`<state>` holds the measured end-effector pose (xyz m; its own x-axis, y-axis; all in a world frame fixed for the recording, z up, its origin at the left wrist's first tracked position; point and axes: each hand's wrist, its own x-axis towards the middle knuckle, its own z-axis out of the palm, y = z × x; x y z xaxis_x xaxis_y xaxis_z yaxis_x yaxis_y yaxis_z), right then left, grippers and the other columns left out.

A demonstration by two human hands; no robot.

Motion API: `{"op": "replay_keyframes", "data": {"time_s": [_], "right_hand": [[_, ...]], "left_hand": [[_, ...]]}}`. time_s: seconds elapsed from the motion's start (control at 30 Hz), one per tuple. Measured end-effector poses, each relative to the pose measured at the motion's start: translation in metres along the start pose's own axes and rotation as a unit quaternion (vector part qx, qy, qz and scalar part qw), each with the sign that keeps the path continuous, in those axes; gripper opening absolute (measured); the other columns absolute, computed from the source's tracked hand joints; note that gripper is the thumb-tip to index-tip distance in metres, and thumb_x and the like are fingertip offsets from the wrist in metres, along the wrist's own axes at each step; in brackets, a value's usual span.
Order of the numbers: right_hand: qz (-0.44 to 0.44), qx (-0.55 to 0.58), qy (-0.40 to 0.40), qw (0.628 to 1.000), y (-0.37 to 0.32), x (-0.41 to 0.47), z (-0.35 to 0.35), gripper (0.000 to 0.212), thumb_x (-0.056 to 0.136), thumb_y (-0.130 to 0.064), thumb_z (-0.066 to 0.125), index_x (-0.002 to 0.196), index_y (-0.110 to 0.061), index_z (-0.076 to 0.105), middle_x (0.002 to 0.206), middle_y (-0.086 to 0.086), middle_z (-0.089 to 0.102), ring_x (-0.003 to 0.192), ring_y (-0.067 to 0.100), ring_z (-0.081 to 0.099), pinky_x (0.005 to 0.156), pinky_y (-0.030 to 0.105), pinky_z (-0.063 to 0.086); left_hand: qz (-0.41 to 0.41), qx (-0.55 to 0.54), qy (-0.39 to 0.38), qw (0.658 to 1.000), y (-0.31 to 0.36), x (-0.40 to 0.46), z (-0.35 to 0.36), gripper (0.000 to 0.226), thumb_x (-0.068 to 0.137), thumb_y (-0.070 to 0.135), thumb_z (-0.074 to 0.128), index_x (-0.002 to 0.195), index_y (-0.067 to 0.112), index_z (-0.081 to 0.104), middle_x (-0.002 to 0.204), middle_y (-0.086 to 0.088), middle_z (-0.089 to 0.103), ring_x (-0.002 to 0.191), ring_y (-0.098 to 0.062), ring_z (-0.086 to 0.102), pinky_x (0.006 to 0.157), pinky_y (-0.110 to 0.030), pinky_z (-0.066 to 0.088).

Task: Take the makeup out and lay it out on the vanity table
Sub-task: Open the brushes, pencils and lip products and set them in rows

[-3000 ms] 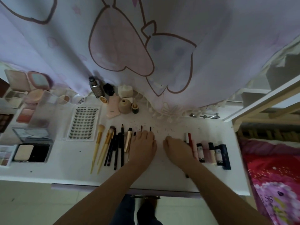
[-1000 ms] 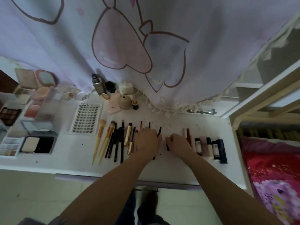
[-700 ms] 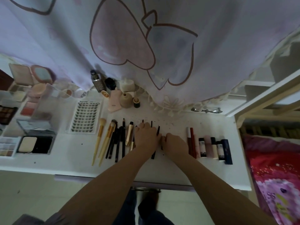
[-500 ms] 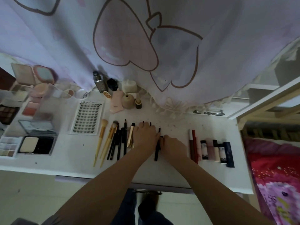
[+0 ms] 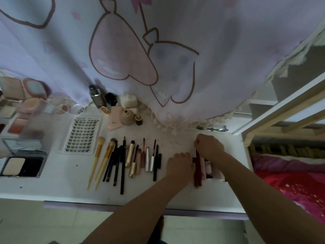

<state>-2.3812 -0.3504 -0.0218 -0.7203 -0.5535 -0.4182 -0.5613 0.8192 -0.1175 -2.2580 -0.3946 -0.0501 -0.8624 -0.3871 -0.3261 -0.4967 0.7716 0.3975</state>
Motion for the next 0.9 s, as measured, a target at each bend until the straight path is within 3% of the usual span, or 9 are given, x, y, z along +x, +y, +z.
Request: {"op": "replay_keyframes", "data": {"time_s": [0.3, 0.5, 0.6, 0.67, 0.77, 0.9], "right_hand": [[-0.014, -0.016, -0.039, 0.999, -0.01, 0.006, 0.01, 0.038, 0.098, -0.041, 0.036, 0.115, -0.013, 0.056, 0.112, 0.006, 0.062, 0.101, 0.024, 0.059, 0.075, 0.03, 0.041], [-0.003, 0.125, -0.11, 0.986, -0.025, 0.005, -0.001, 0.054, 0.096, -0.051, 0.036, 0.088, -0.004, 0.063, 0.093, 0.013, 0.064, 0.095, 0.029, 0.061, 0.082, 0.032, 0.045], [0.002, 0.188, -0.152, 0.97, -0.032, -0.009, -0.021, 0.053, 0.098, -0.045, 0.038, 0.065, -0.009, 0.057, 0.063, 0.006, 0.058, 0.055, 0.017, 0.053, 0.053, 0.022, 0.04], [-0.001, 0.231, -0.158, 0.96, -0.036, -0.021, -0.033, 0.052, 0.097, -0.045, 0.041, 0.058, -0.012, 0.051, 0.051, 0.002, 0.047, 0.042, 0.013, 0.04, 0.044, 0.019, 0.03], [-0.045, 0.258, -0.12, 0.958, -0.049, -0.035, -0.046, 0.048, 0.096, -0.039, 0.043, 0.056, -0.014, 0.048, 0.052, 0.001, 0.046, 0.045, 0.013, 0.04, 0.046, 0.023, 0.031], [-0.156, 0.173, 0.005, 0.972, -0.063, -0.055, -0.063, 0.046, 0.097, -0.026, 0.041, 0.051, -0.016, 0.038, 0.054, 0.0, 0.042, 0.049, 0.011, 0.037, 0.048, 0.018, 0.026]], "left_hand": [[-0.078, 0.043, 0.012, 0.996, 0.01, 0.011, 0.013, 0.035, 0.097, 0.036, 0.036, 0.117, 0.01, 0.048, 0.117, -0.008, 0.054, 0.108, -0.024, 0.05, 0.089, -0.034, 0.037], [-0.055, -0.029, 0.043, 0.997, -0.015, -0.001, -0.01, 0.028, 0.096, 0.027, 0.04, 0.116, 0.007, 0.044, 0.114, -0.01, 0.055, 0.1, -0.026, 0.056, 0.071, -0.03, 0.035], [-0.008, -0.039, 0.073, 0.997, -0.03, -0.018, -0.026, 0.028, 0.1, 0.028, 0.034, 0.119, 0.009, 0.043, 0.106, -0.01, 0.059, 0.087, -0.029, 0.06, 0.061, -0.029, 0.034], [0.015, -0.014, 0.1, 0.995, -0.039, -0.029, -0.04, 0.037, 0.101, 0.038, 0.025, 0.118, 0.013, 0.045, 0.103, -0.005, 0.059, 0.084, -0.027, 0.061, 0.058, -0.03, 0.034], [0.038, 0.01, 0.133, 0.99, -0.048, -0.042, -0.062, 0.056, 0.094, 0.052, 0.011, 0.112, 0.016, 0.048, 0.093, -0.004, 0.062, 0.073, -0.025, 0.06, 0.054, -0.03, 0.038], [0.054, -0.105, 0.092, 0.989, -0.054, -0.051, -0.091, 0.028, 0.101, 0.034, 0.032, 0.107, 0.013, 0.049, 0.069, 0.005, 0.05, 0.057, -0.016, 0.049, 0.051, -0.03, 0.032]]}}
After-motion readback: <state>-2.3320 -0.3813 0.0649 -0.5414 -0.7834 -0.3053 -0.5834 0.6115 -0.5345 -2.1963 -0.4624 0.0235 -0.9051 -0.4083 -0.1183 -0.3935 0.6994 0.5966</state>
